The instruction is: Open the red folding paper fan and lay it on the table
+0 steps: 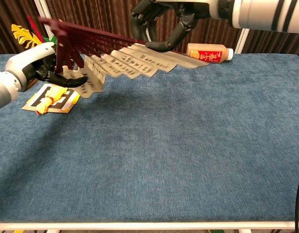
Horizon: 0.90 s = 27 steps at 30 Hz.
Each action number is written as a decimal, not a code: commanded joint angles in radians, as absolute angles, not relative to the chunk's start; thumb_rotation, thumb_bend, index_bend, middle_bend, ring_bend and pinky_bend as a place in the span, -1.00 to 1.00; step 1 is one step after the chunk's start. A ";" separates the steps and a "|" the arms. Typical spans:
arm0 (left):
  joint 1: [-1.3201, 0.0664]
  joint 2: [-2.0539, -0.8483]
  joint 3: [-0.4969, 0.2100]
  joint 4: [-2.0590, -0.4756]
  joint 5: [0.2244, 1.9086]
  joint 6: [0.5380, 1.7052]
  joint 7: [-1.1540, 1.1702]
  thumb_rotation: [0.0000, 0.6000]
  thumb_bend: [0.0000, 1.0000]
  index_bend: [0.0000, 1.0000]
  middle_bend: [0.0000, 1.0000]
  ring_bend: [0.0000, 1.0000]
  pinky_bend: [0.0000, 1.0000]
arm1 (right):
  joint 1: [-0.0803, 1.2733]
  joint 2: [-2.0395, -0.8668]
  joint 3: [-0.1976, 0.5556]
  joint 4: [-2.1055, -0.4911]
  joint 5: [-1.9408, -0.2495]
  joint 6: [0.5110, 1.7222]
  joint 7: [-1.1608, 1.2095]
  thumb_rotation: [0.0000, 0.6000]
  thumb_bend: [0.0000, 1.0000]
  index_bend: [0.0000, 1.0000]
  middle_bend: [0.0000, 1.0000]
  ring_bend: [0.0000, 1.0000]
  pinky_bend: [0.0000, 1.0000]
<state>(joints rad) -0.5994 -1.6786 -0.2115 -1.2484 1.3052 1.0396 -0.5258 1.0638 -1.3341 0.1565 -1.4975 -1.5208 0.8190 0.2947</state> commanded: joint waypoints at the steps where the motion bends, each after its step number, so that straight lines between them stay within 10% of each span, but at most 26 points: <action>1: -0.577 -1.645 -0.212 -1.277 1.265 1.060 -0.406 1.00 -0.24 0.48 0.39 0.09 -0.19 | 1.032 -1.296 0.142 -1.545 -1.536 0.861 0.190 1.00 1.00 0.73 0.45 -0.08 -0.62; 27: -0.548 -1.620 -0.267 -1.437 1.091 1.174 0.060 1.00 -0.27 0.42 0.35 0.09 -0.18 | 0.780 -1.238 0.079 -1.763 -1.503 1.123 -0.489 1.00 1.00 0.72 0.44 -0.08 -0.79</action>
